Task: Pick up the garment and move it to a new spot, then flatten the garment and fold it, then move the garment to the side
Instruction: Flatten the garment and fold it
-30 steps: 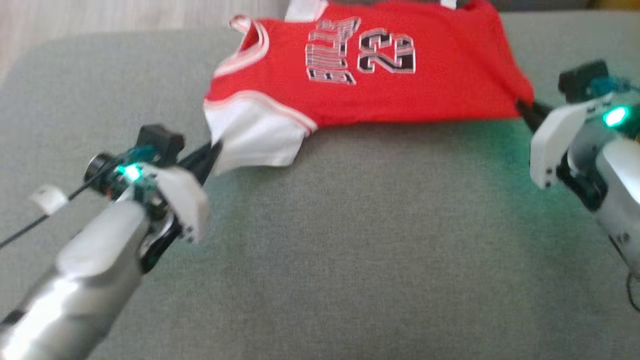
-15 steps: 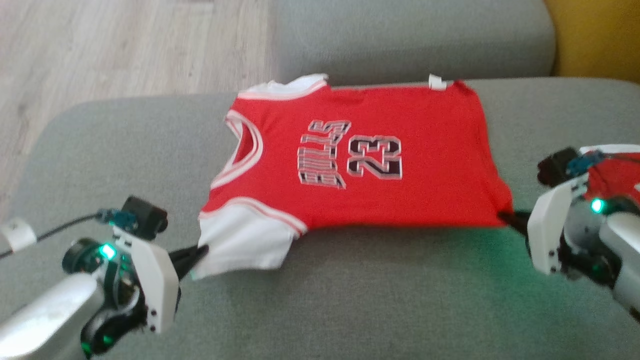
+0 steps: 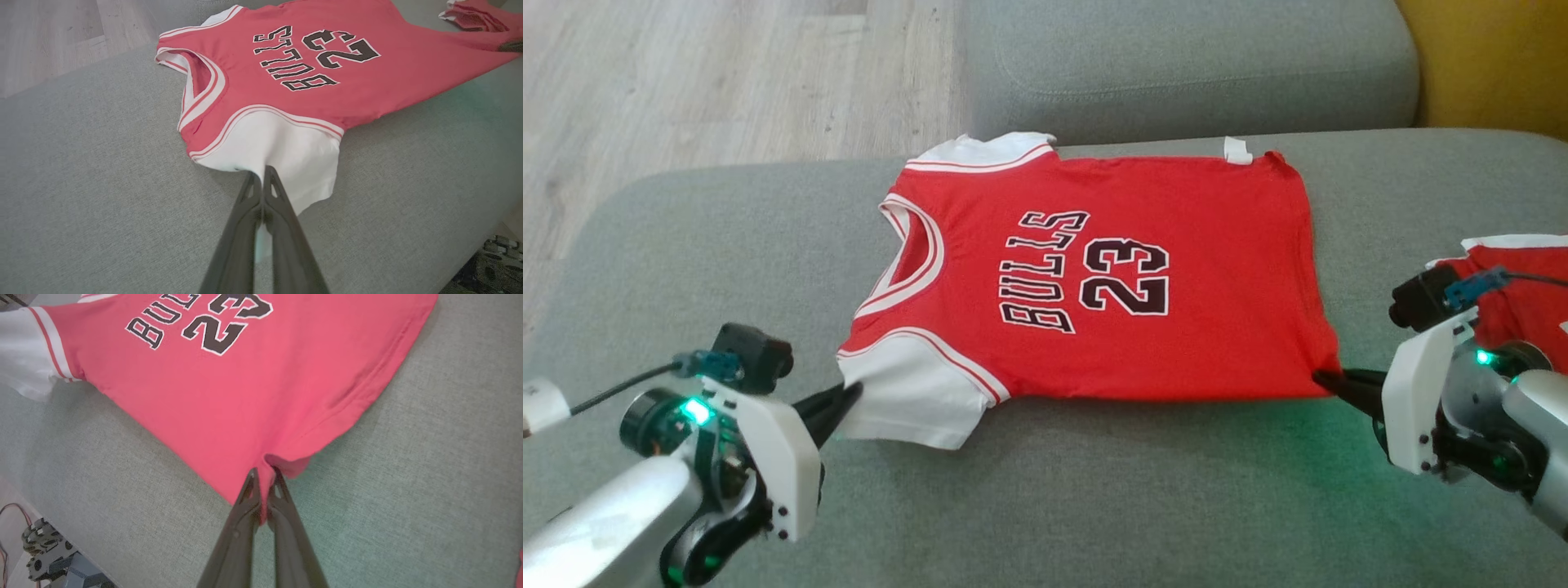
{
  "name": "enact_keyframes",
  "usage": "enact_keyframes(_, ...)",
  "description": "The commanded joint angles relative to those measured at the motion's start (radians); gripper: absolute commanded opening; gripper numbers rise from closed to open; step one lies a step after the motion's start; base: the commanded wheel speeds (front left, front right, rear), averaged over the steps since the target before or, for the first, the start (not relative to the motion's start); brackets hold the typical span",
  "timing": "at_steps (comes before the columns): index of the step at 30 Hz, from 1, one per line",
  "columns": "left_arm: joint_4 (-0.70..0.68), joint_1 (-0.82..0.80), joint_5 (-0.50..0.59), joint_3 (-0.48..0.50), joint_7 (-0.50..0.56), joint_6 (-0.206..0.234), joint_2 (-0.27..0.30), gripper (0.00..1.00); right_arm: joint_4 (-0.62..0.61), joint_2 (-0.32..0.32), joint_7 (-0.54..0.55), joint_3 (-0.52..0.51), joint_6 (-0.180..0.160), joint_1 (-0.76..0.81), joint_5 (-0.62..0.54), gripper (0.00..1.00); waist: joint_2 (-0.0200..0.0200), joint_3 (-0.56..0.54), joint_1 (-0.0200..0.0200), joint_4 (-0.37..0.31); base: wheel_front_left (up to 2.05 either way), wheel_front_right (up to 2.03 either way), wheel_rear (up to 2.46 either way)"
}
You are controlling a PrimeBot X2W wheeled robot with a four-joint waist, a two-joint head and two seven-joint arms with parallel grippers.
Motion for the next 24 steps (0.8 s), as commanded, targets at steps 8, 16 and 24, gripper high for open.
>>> enact_keyframes(8, 0.081, -0.146, 0.025, 0.080, -0.011, 0.008, -0.023, 0.00, 0.047, 0.029, -0.075, -0.048, -0.001, -0.102, 0.004, 0.00, -0.0001, 0.071, -0.0001, -0.003, 0.00, 0.00, 0.00)
enact_keyframes(16, 0.241, -0.305, 0.046, 0.108, -0.009, -0.006, -0.109, 0.00, 0.170, 0.091, -0.117, -0.085, -0.001, -0.200, -0.015, 0.00, -0.0001, 0.161, -0.0001, -0.024, 0.00, 0.00, 0.00)
enact_keyframes(24, 0.432, -0.452, 0.103, 0.092, -0.011, -0.031, -0.182, 0.00, 0.255, 0.147, -0.144, -0.075, -0.001, -0.278, -0.044, 0.00, -0.0001, 0.234, -0.0001, -0.050, 0.00, 0.00, 0.00)
